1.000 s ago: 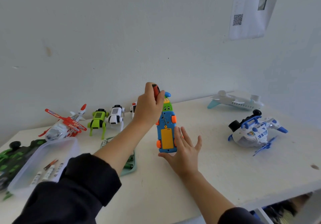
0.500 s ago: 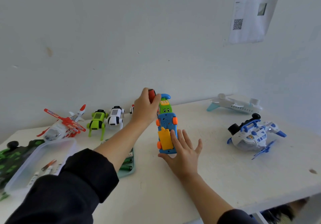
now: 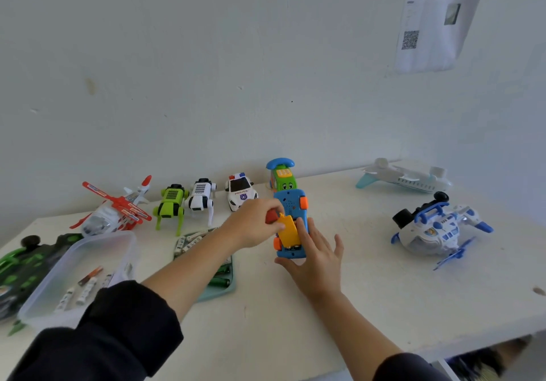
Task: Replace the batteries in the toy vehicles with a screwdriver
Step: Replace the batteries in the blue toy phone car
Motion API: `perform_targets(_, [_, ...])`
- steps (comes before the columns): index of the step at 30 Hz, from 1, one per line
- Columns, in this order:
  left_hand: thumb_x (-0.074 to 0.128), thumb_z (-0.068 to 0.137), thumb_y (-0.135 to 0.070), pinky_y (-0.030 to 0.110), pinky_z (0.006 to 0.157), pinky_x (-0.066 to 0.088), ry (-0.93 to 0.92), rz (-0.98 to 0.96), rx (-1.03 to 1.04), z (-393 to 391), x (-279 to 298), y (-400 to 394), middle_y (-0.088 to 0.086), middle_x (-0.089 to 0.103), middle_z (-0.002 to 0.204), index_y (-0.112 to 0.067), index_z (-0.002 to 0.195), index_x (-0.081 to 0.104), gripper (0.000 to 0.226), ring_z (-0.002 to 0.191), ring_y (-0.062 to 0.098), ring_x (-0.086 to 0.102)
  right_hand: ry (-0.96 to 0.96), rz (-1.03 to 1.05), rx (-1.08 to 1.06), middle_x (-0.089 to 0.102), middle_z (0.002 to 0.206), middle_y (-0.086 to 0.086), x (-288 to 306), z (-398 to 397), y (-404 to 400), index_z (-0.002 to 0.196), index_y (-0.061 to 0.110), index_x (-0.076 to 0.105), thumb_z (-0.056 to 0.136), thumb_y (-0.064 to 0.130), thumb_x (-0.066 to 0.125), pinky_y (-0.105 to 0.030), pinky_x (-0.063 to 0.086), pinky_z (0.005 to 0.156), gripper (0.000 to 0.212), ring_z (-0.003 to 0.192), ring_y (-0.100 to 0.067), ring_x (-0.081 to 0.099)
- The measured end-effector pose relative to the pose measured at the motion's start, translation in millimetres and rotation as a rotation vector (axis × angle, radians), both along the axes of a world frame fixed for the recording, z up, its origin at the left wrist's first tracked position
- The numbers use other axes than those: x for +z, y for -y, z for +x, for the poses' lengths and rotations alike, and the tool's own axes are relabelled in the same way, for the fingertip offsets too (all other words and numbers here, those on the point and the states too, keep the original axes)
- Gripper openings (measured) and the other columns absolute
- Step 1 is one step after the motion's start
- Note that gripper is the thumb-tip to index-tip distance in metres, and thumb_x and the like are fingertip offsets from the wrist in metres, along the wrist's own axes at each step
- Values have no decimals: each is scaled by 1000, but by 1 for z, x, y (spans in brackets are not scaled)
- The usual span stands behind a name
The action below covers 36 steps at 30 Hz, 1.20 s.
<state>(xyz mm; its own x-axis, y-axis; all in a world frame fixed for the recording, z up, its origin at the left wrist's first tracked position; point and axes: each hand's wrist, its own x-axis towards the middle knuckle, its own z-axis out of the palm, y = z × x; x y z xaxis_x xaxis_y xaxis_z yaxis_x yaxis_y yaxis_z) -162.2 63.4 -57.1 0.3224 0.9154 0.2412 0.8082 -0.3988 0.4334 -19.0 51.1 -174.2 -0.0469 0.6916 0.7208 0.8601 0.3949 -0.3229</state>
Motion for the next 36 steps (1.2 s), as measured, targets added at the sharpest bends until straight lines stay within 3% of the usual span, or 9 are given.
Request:
perform_targets(4, [66, 83, -13, 24, 65, 38, 154, 19, 122, -20, 19, -6, -6, 52, 80, -14, 92, 61, 11, 74, 11, 50, -77, -7, 46, 63, 120, -16, 0, -1, 0, 130, 15, 42, 49, 44, 90, -64, 42, 84, 98, 100, -27, 67])
perform_targets(8, [57, 85, -21, 28, 66, 40, -265, 0, 244, -35, -1, -6, 1, 55, 88, -17, 96, 59, 13, 84, 20, 53, -104, -48, 88, 58, 129, -16, -1, -1, 0, 136, 15, 35, 64, 48, 68, -57, 44, 88, 86, 111, -29, 60])
perform_targets(14, [60, 79, -27, 32, 77, 49, -572, -150, 176, -38, -25, -1, 1, 56, 108, -22, 109, 58, 30, 97, 21, 54, -166, -52, 177, 50, 133, -20, -2, -2, 0, 138, 14, 31, 67, 31, 69, -44, 51, 84, 82, 103, -31, 54])
perform_targets(17, [59, 81, -15, 32, 81, 47, -315, -172, 205, -39, -8, -1, 6, 55, 115, -16, 118, 56, 38, 99, 21, 53, -197, -38, 229, 47, 136, -22, -4, -3, 0, 139, 16, 27, 66, 19, 70, -41, 51, 81, 85, 106, -40, 57])
perform_targets(21, [54, 91, -8, 23, 67, 43, 45, 81, 174, -36, 27, 9, 4, 55, 108, -13, 122, 55, 31, 88, 20, 54, -220, -45, 246, 49, 135, -22, -2, -3, 0, 140, 15, 26, 66, 14, 69, -39, 54, 77, 87, 103, -35, 59])
perform_targets(27, [56, 93, -15, 32, 69, 57, 466, 414, 121, -17, 36, 21, 3, 60, 90, -11, 112, 47, 21, 78, 18, 68, -164, -20, 128, 58, 128, -15, 0, -2, 0, 136, 12, 35, 76, 44, 57, -49, 41, 91, 72, 113, -26, 59])
perform_targets(31, [57, 91, -5, 16, 60, 53, 548, 521, 131, -1, 4, 22, -11, 53, 80, -4, 107, 44, 20, 70, -1, 65, -114, 35, 48, 62, 123, -13, -2, -1, 1, 131, 13, 42, 65, 41, 68, -62, 43, 84, 76, 112, -31, 61])
perform_targets(34, [57, 91, -4, 29, 60, 56, 570, 567, 94, 5, -8, 22, -7, 56, 81, -1, 108, 44, 21, 70, 10, 68, -113, 38, 34, 62, 124, -12, -3, 0, -1, 131, 13, 42, 66, 43, 68, -64, 42, 84, 76, 113, -31, 60])
perform_targets(36, [57, 90, 0, 22, 61, 56, 584, 602, 62, 8, -9, 21, -14, 55, 82, 1, 107, 44, 21, 75, 1, 66, -127, 36, 48, 63, 123, -12, -3, 0, -2, 131, 12, 42, 66, 42, 68, -64, 42, 84, 76, 112, -30, 61])
